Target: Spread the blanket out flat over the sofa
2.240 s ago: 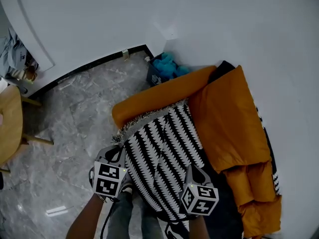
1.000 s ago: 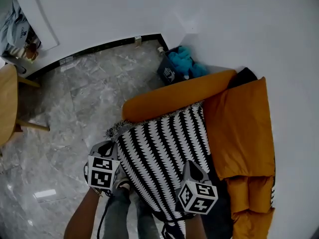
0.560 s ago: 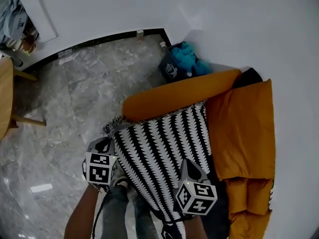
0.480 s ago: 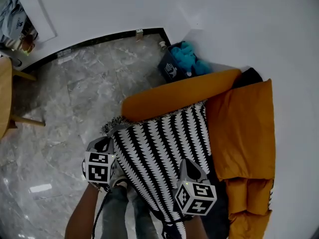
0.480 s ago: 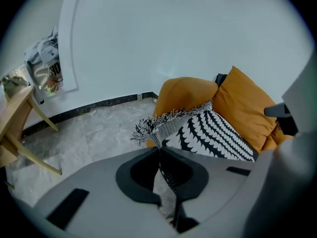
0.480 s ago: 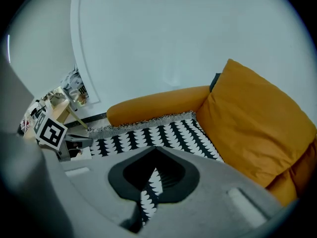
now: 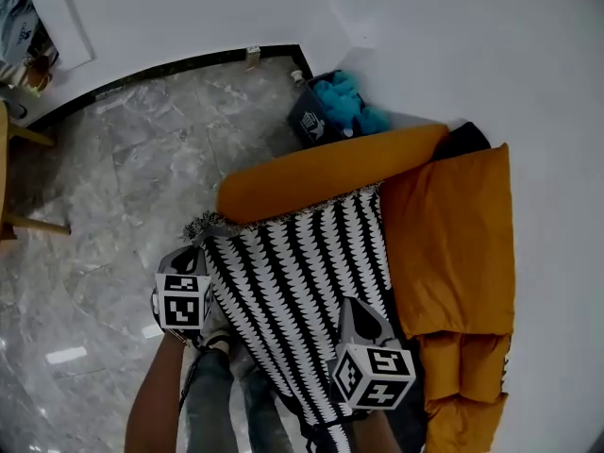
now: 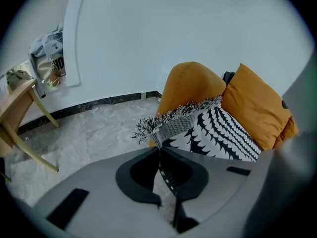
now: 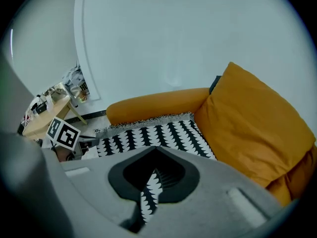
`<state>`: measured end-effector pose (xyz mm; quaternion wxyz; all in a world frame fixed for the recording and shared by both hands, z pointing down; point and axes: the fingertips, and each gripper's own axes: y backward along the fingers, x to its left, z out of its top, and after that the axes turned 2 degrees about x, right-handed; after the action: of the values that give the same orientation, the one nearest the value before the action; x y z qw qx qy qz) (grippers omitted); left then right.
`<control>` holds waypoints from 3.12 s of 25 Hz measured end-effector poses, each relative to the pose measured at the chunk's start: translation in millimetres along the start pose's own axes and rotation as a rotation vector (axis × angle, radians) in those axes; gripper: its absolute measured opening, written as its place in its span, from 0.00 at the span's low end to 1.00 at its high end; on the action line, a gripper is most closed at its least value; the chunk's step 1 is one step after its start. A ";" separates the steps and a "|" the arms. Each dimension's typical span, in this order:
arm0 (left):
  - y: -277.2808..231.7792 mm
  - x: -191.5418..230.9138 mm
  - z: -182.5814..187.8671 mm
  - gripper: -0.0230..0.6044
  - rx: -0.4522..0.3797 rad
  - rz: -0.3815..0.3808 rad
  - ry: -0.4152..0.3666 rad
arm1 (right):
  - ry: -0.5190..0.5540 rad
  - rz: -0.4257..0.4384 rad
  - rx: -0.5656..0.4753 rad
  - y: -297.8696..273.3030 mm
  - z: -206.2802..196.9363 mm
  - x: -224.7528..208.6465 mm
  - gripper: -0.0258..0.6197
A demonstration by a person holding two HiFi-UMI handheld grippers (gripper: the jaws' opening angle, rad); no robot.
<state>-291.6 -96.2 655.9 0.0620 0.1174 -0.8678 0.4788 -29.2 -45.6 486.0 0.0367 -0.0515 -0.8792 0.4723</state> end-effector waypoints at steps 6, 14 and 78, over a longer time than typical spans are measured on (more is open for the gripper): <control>6.7 7.2 -4.5 0.06 0.002 0.015 0.062 | -0.004 0.017 -0.023 9.5 10.1 13.3 0.05; 34.8 20.1 2.8 0.14 -0.055 0.046 0.122 | 0.003 0.019 -0.044 29.8 19.4 18.9 0.05; 481.1 -196.9 215.5 0.06 -0.506 -0.083 -0.116 | -0.156 -0.155 -0.500 396.3 107.2 -126.8 0.05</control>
<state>-227.1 -2.8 104.7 0.0588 0.1608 -0.9565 0.2362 106.6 67.4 94.3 -0.0092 0.0450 -0.9700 0.2389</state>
